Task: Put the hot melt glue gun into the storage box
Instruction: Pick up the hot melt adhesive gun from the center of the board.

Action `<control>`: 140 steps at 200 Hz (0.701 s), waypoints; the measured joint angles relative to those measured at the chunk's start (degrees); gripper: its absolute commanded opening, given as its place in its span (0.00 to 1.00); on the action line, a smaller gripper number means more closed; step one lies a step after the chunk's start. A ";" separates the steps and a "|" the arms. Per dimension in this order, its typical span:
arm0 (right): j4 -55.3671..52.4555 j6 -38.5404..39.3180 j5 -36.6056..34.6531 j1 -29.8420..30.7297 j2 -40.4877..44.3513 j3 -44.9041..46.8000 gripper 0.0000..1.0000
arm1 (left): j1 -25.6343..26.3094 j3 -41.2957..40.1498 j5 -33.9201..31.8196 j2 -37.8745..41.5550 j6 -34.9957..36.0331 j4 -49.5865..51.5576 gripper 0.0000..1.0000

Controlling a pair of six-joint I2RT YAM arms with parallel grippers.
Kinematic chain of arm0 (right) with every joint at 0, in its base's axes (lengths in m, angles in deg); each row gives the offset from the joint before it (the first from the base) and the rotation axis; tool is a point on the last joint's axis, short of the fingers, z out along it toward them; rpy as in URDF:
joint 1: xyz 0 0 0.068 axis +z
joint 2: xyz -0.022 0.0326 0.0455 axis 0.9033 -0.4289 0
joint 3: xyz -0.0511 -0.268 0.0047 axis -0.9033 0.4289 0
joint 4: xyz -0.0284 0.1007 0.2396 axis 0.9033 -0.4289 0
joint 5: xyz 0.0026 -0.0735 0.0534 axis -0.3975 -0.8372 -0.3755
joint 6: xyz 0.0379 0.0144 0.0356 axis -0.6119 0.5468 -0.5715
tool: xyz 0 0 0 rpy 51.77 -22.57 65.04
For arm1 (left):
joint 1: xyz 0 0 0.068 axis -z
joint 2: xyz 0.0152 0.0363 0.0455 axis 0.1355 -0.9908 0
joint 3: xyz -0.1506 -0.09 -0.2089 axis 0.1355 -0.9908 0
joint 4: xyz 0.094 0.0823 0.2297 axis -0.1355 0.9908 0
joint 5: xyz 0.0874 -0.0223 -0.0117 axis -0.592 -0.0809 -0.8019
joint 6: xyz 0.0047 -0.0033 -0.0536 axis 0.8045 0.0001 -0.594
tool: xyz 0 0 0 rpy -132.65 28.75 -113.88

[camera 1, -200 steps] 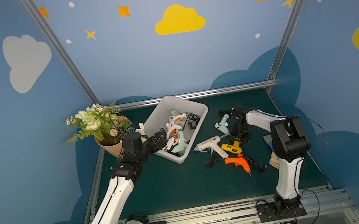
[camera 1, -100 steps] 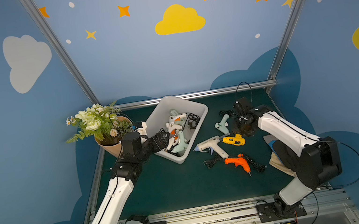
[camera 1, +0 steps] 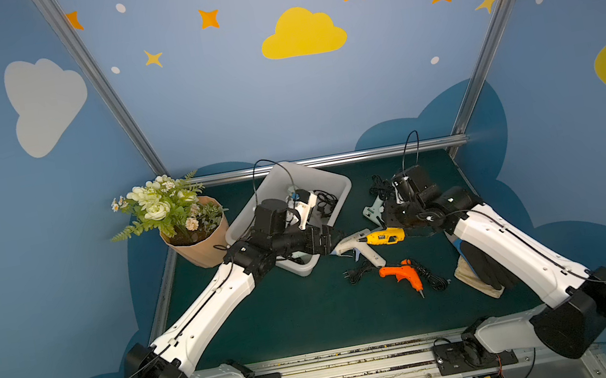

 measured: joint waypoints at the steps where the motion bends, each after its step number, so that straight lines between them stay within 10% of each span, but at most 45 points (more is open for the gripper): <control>1: 0.04 0.04 0.02 0.02 0.07 0.00 0.07 | 0.11 0.07 0.15 -0.13 0.07 0.02 1.00; 64: 2.67 1.25 1.55 1.55 2.56 0.81 0.07 | 5.22 6.45 7.61 -9.55 3.02 0.31 0.91; 140: 3.39 1.40 2.12 2.73 2.56 1.03 0.08 | 6.88 10.05 11.61 -17.62 0.57 -3.15 0.58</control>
